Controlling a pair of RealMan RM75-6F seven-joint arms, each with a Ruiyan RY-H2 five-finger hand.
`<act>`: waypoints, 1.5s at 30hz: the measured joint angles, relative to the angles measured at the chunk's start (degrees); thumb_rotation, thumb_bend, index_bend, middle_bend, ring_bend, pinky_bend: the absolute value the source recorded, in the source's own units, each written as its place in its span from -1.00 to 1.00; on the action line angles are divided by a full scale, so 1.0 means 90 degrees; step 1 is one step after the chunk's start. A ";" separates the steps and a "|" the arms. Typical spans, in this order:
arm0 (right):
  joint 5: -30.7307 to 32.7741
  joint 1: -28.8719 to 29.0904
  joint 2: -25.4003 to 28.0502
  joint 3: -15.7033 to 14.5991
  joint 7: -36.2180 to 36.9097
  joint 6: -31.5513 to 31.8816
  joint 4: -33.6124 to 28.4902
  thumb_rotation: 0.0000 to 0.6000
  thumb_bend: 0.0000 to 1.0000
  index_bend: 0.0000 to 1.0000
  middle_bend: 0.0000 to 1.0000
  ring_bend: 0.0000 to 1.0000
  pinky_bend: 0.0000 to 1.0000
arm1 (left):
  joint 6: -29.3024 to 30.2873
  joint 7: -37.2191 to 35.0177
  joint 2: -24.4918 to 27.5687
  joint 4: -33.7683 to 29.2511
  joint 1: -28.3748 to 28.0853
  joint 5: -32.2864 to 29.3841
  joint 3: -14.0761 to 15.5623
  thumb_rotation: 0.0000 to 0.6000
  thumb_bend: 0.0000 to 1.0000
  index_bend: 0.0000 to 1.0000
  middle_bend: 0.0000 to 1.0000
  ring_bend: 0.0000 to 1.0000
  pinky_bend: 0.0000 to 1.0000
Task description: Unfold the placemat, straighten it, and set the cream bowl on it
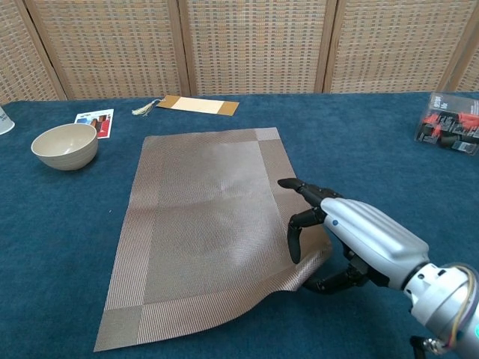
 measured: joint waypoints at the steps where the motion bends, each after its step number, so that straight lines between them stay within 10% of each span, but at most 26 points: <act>1: 0.0006 -0.0008 0.0032 0.0000 -0.0004 0.0009 -0.0032 1.00 -0.03 0.28 -0.97 -1.00 -1.00 | -0.0004 0.0003 -0.0002 0.0003 -0.0001 -0.0002 -0.0001 1.00 -0.69 -0.98 -1.00 -1.00 -1.00; 45: 0.1149 -0.0322 0.2366 0.1067 0.0752 0.0277 -0.0401 1.00 -0.03 0.49 -0.82 -1.00 -1.00 | -0.0043 0.0229 -0.0163 0.0078 -0.0022 0.0022 0.0011 1.00 -0.69 -0.97 -1.00 -1.00 -1.00</act>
